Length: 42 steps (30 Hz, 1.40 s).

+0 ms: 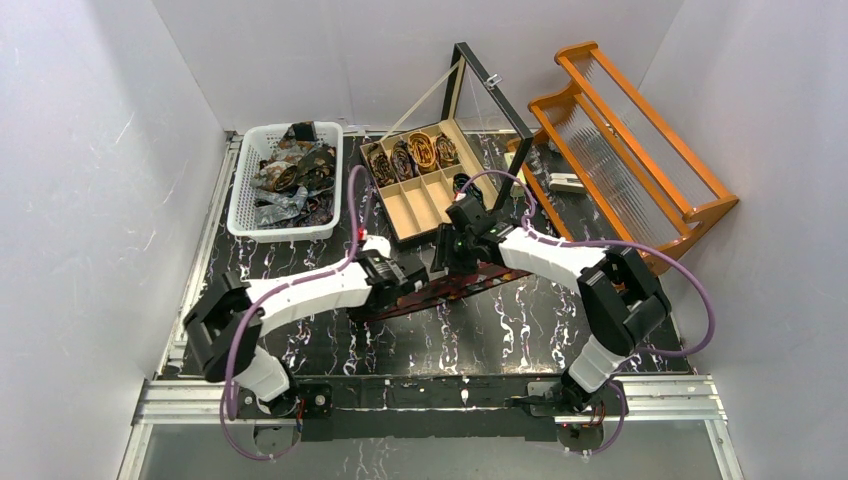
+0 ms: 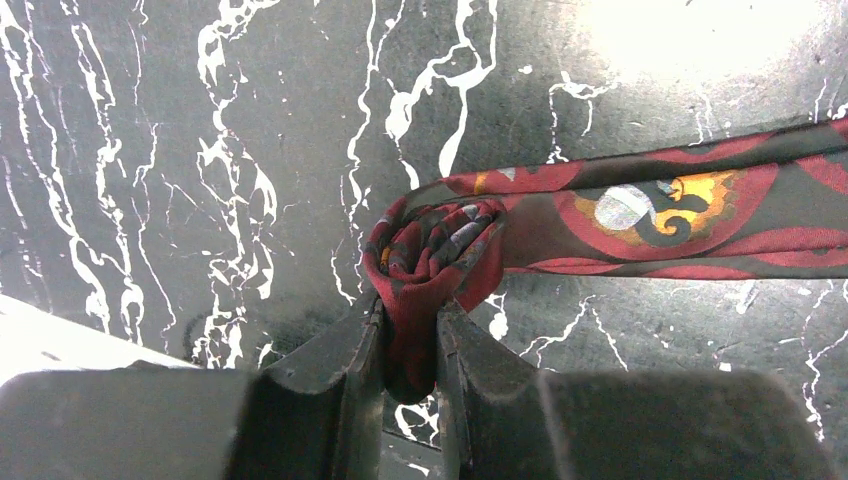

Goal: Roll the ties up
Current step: Roll the tie at the center of the board.

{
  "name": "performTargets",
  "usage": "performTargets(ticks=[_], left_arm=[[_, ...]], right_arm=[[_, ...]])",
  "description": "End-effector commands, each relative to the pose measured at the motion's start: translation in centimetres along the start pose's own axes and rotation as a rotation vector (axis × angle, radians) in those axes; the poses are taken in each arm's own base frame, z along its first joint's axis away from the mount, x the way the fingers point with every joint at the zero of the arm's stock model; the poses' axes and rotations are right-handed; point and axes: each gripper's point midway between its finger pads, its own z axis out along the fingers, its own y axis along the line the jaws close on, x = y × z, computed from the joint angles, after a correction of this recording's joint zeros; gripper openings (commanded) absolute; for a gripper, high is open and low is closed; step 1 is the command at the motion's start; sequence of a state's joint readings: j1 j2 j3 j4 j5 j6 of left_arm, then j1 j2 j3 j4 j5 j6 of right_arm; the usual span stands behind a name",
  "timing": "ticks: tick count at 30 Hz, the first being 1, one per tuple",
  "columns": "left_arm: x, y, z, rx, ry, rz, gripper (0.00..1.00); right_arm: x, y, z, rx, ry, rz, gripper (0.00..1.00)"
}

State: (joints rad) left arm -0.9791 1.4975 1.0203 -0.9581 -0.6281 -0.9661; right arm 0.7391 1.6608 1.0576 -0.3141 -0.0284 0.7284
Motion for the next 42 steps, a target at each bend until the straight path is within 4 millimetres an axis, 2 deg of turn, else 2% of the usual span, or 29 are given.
performTargets(ticks=[1, 8, 15, 20, 23, 26, 29, 31, 33, 35, 38, 42], left_arm=[[-1.0, 0.2, -0.5, -0.123, -0.073, 0.060, 0.01], [-1.0, -3.5, -0.2, -0.159, -0.073, 0.149, 0.07], [-1.2, -6.9, 0.0, -0.105, -0.049, 0.133, 0.29], [-1.4, -9.6, -0.5, 0.044, -0.047, 0.043, 0.45], [-1.6, -10.2, -0.8, 0.111, -0.042, -0.012, 0.54], [-2.2, -10.5, -1.7, 0.197, -0.047, -0.061, 0.57], [-3.2, -10.1, -3.1, 0.288, -0.091, -0.139, 0.62], [-4.0, -9.5, -4.2, 0.349, -0.128, -0.193, 0.66], [-4.4, -8.4, -4.9, 0.390, -0.159, -0.236, 0.70], [-4.4, -7.0, -5.1, 0.413, -0.170, -0.279, 0.73], [-3.5, -4.7, -3.9, 0.405, -0.151, -0.347, 0.78], [-2.0, -1.6, -1.9, 0.372, -0.126, -0.445, 0.83]], right_arm=[[-1.9, 0.3, -1.5, -0.025, -0.081, 0.033, 0.56], [-2.0, -0.4, -1.4, -0.035, -0.071, 0.056, 0.57], [-1.6, -0.7, -1.2, -0.070, -0.043, 0.070, 0.57], [-1.5, -1.0, -1.2, -0.095, -0.028, 0.077, 0.58], [-1.6, -0.9, -1.4, -0.119, -0.023, 0.070, 0.59], [-1.6, -0.4, -1.7, -0.152, -0.021, 0.053, 0.62], [-2.1, 0.5, -2.5, -0.210, -0.058, 0.020, 0.66], [-2.6, 1.3, -3.3, -0.267, -0.093, -0.020, 0.73], [-3.4, 2.8, -4.4, -0.351, -0.149, -0.092, 0.79], [-4.0, 4.9, -5.8, -0.480, -0.217, -0.221, 0.80], [-4.1, 6.9, -6.9, -0.641, -0.313, -0.421, 0.80], [-2.6, 8.6, -7.2, -0.771, -0.459, -0.759, 0.83]])
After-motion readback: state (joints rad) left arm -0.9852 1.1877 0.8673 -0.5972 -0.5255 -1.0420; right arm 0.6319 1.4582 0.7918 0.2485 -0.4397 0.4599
